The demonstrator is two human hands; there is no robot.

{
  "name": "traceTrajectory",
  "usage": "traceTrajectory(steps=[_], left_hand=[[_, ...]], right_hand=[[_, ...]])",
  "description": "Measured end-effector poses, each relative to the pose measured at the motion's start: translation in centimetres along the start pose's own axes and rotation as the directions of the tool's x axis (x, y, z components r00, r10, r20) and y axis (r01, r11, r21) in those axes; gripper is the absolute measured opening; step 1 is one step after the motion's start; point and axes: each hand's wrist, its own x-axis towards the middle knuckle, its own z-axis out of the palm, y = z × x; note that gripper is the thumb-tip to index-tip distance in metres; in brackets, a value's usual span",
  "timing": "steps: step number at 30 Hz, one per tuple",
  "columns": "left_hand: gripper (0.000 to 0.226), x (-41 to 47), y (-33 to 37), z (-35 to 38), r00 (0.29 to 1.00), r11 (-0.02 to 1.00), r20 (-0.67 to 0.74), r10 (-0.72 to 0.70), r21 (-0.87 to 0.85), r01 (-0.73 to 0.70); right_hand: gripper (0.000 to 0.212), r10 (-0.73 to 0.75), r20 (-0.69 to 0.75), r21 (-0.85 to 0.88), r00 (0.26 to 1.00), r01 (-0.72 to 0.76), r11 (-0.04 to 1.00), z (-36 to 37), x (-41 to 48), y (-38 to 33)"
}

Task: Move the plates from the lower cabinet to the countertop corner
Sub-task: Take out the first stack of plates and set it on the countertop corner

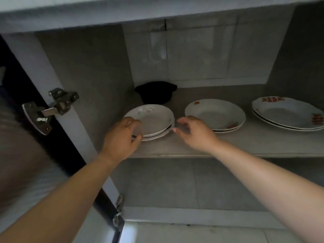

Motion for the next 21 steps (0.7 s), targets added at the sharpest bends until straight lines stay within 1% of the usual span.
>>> traceTrajectory(steps=[2, 4, 8, 10, 12, 14, 16, 19, 21], left_hand=[[0.060, 0.0, -1.1, 0.7, 0.999, 0.999, -0.020, -0.036, -0.035, 0.036], [0.063, 0.2, -1.9, 0.8, 0.998, 0.995, -0.021, -0.067, -0.077, 0.065], [0.049, 0.9, -2.9, 1.3, 0.989, 0.973, -0.007, -0.148, -0.179, 0.144], [0.042, 1.8, -3.3, 2.0, 0.971, 0.932, 0.021, -0.238, -0.278, 0.234], [0.042, 2.6, -3.5, 2.8, 0.937, 0.872, 0.060, -0.345, -0.350, 0.344], [0.045, 3.0, -3.7, 3.4, 0.907, 0.829, 0.069, -0.415, -0.381, 0.409], [0.047, 3.2, -3.9, 3.8, 0.894, 0.819, 0.055, -0.445, -0.377, 0.431], [0.050, 3.5, -4.3, 4.5, 0.881, 0.806, 0.070, -0.469, -0.375, 0.459], [0.050, 3.9, -4.5, 4.8, 0.876, 0.783, 0.085, -0.475, -0.413, 0.465]], right_hand=[[0.035, -0.001, -0.054, 0.011, 0.999, 0.002, 1.000, 0.8, 0.9, 0.2], [0.040, 0.024, -0.067, 0.012, 0.997, -0.023, 1.000, 1.2, 2.1, 0.1], [0.048, 0.044, -0.003, 0.006, 0.999, -0.043, 0.999, 2.1, 4.1, -0.2], [0.051, 0.074, 0.007, 0.040, 0.997, -0.074, 0.996, 3.1, 4.7, -0.4], [0.054, 0.128, -0.002, 0.094, 0.992, -0.127, 0.987, 4.3, 5.3, -0.4], [0.057, 0.184, -0.005, 0.148, 0.983, -0.181, 0.972, 5.3, 5.6, -0.6], [0.059, 0.207, -0.005, 0.172, 0.978, -0.203, 0.964, 5.9, 5.9, -0.7], [0.063, 0.209, -0.001, 0.158, 0.978, -0.207, 0.966, 6.2, 6.3, -0.6], [0.060, 0.218, 0.002, 0.176, 0.976, -0.215, 0.961, 6.3, 6.7, -0.4]])
